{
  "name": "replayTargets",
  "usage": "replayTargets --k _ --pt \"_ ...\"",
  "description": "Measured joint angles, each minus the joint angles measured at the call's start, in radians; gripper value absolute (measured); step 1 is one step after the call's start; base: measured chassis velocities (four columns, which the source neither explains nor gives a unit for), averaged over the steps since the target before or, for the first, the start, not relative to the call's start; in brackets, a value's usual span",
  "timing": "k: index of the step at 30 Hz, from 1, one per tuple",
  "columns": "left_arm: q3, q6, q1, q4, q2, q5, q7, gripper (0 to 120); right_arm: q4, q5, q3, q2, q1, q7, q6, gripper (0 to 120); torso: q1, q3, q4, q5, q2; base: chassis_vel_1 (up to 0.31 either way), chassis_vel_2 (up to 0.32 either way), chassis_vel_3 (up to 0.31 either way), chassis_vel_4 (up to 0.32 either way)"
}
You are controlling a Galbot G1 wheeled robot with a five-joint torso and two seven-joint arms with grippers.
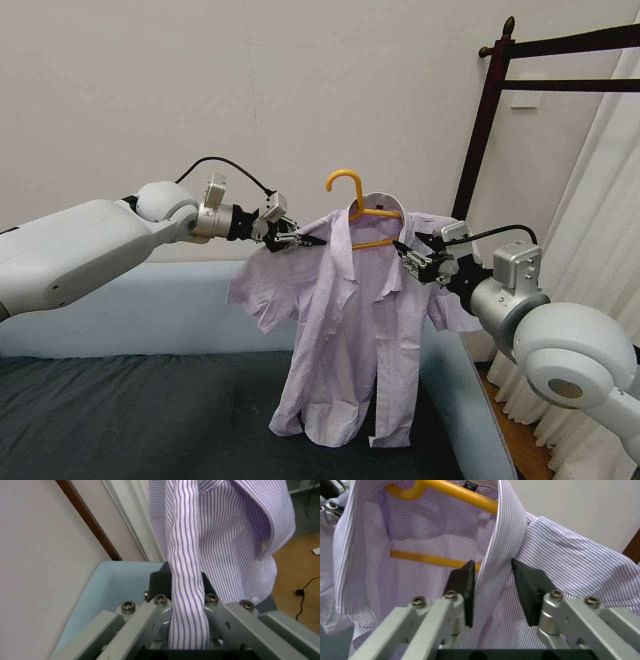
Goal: Pick up the clothes from the sofa and hang them on the clothes hanger.
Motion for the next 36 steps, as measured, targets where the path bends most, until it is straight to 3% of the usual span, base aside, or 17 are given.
replayTargets --k 2,8,17,23,30,36 --pt "0.000 0.001 0.000 -0.009 0.002 0.000 0.000 1 0.001 -0.010 -0.008 -0.001 0.004 0.003 -0.001 15 0.000 0.000 -0.0001 0.0001 0.000 0.000 0.000 0.000 0.000" --pt "0.001 0.003 0.001 -0.013 -0.001 -0.001 -0.003 1 0.001 -0.033 -0.022 0.002 0.014 0.010 -0.006 0 0.000 0.000 -0.0001 0.0000 0.000 0.000 0.000 0.000 0.000" --pt "0.006 0.004 0.002 -0.010 -0.009 0.003 -0.009 1 0.023 -0.060 -0.034 -0.016 0.032 -0.024 -0.004 0 0.000 0.000 -0.0002 0.0001 0.000 0.000 0.000 0.000 0.000" --pt "-0.002 0.005 0.027 -0.024 -0.012 0.018 -0.022 1 0.023 -0.095 -0.136 -0.003 0.133 -0.055 -0.011 0 0.000 0.000 0.0000 -0.0002 0.000 0.000 0.000 0.000 0.000" --pt "-0.026 0.006 0.046 -0.015 -0.001 0.021 -0.023 1 0.018 -0.132 -0.140 -0.021 0.104 -0.086 -0.027 0 0.000 0.000 0.0000 0.0000 0.000 0.000 0.000 0.000 0.000" --pt "-0.041 0.004 0.052 0.004 -0.006 0.021 -0.021 1 0.043 -0.215 -0.120 -0.069 0.078 -0.137 -0.062 20 0.000 0.000 0.0000 0.0000 0.000 0.000 0.000 0.000 0.000"
